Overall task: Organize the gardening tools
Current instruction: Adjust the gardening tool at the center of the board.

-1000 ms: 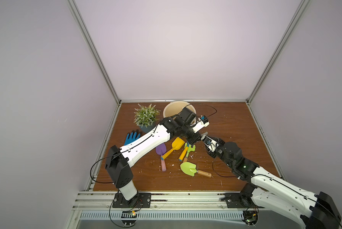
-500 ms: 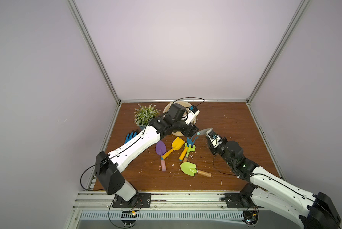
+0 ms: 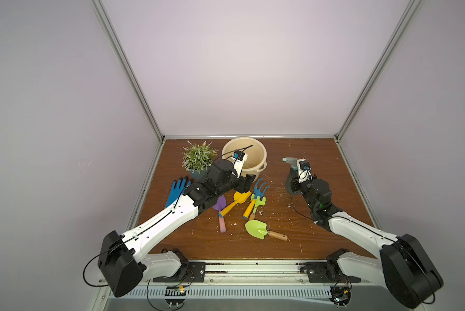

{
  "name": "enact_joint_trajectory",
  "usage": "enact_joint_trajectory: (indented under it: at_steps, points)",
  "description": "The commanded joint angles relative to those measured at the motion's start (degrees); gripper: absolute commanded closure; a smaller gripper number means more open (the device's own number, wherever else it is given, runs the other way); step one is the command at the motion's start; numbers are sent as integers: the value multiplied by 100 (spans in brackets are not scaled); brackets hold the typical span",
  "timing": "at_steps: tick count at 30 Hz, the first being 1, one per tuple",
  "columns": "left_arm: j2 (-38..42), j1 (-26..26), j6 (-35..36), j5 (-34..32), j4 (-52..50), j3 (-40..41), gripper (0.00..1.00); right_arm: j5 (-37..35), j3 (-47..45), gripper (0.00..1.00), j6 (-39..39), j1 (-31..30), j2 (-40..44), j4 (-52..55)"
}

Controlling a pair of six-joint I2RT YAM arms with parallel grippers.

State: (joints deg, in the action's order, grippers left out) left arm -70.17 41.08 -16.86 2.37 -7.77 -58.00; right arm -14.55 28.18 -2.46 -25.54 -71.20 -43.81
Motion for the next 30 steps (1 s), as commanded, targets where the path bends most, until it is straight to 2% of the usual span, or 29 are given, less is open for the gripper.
enact_joint_trajectory:
  at_steps: [1,7,15,24,30]
  points:
    - [288,-47,-413,-302,483,299,28,173,644,80,233,111,-637,-1421]
    - [614,-47,-773,-392,563,794,27,258,1672,80,321,273,-1962,-2023]
    - [1029,-47,-971,-625,421,1195,27,266,2947,81,391,395,-3331,-2089]
    - [952,-47,-825,-813,315,1142,27,323,3430,80,549,462,-3948,-1825]
    - [752,-48,-766,-805,412,1100,27,259,3338,80,571,484,-3948,-1692]
